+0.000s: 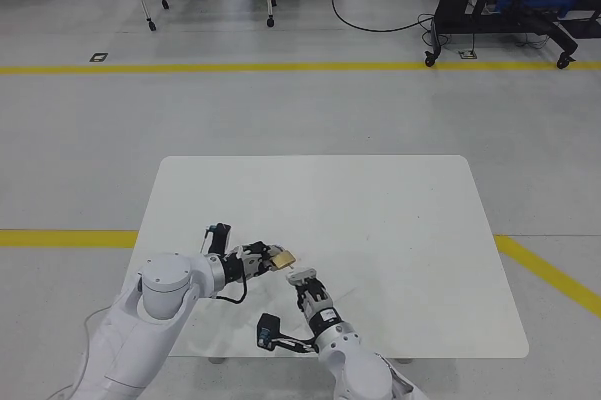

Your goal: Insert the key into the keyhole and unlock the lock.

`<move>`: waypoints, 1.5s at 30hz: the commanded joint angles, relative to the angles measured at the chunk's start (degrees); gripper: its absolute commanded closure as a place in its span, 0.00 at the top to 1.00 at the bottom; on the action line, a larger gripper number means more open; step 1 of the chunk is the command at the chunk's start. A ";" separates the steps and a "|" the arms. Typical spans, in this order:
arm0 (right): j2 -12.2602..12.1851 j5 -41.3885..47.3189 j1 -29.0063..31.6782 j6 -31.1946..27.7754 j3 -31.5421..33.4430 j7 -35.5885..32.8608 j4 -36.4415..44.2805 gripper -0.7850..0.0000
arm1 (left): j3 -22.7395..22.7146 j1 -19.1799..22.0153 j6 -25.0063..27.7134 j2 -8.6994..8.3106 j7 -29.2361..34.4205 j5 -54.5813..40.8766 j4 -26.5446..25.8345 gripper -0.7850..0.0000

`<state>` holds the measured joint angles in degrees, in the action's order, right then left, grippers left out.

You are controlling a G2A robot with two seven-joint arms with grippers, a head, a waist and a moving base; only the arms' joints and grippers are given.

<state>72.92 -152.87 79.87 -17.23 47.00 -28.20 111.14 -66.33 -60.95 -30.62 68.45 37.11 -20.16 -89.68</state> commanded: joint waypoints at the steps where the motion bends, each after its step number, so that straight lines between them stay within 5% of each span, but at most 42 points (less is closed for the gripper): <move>1: 0.19 0.00 -0.13 -0.20 -0.09 -0.33 -0.08 0.00 | 0.05 -0.12 0.07 -0.03 -0.30 0.14 -0.19 0.00; 32: 2.00 -0.03 0.47 -1.26 1.68 0.76 -0.61 0.00 | 0.69 0.51 -0.64 -0.35 3.83 -3.53 1.06 0.00; 33: 2.02 0.24 0.57 -1.45 1.94 0.96 -0.49 0.10 | 0.63 0.55 -0.64 -0.40 3.94 -3.53 1.11 0.00; 34: 2.04 0.46 0.69 -1.54 2.17 1.03 -0.36 0.36 | 0.58 0.59 -0.63 -0.44 4.03 -3.52 1.17 0.00; 35: 2.07 0.89 0.83 -1.63 2.36 1.26 -0.18 0.45 | 0.50 0.62 -0.58 -0.47 4.07 -3.57 1.26 0.00; 37: 2.09 1.38 1.00 -1.90 2.76 1.77 0.10 0.93 | 0.38 0.66 -0.50 -0.52 4.20 -3.81 1.46 0.00; 38: 2.10 1.75 1.14 -1.91 2.97 2.12 0.28 1.00 | 0.28 0.70 -0.45 -0.54 4.15 -3.96 1.58 0.00; 45: 1.82 5.53 2.99 -1.25 6.50 5.41 2.57 1.00 | -1.02 0.72 2.16 -0.68 1.55 -4.05 2.96 0.00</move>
<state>74.82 -147.98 82.50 -18.66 52.78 -23.22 113.30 -67.10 -60.19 -29.08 67.79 39.20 -24.22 -86.98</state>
